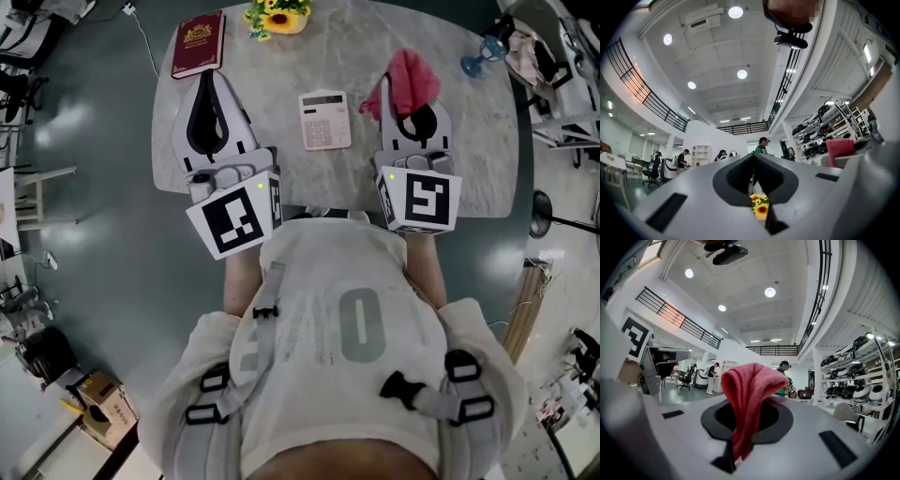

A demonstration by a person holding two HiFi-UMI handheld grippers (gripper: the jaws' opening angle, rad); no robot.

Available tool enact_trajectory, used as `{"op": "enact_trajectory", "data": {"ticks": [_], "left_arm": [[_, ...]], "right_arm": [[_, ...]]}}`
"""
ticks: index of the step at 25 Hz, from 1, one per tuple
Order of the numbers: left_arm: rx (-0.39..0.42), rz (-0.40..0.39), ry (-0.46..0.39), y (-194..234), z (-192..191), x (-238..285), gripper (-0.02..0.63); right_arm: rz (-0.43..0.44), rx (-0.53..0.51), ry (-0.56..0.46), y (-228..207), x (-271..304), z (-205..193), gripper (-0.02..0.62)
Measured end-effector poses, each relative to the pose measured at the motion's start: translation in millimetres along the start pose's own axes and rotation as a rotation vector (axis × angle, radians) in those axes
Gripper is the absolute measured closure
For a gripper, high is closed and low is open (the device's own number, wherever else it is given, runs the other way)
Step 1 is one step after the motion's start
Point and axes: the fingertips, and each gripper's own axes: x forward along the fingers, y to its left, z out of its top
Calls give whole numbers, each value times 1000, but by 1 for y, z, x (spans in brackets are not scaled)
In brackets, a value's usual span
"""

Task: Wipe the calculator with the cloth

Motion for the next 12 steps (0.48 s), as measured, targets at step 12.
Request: {"op": "enact_trajectory", "data": {"ticks": [12], "left_arm": [[-26,12,-26,13,6,-5,586]], "right_arm": [[-3,-17,-2,8,0,0,538]]}}
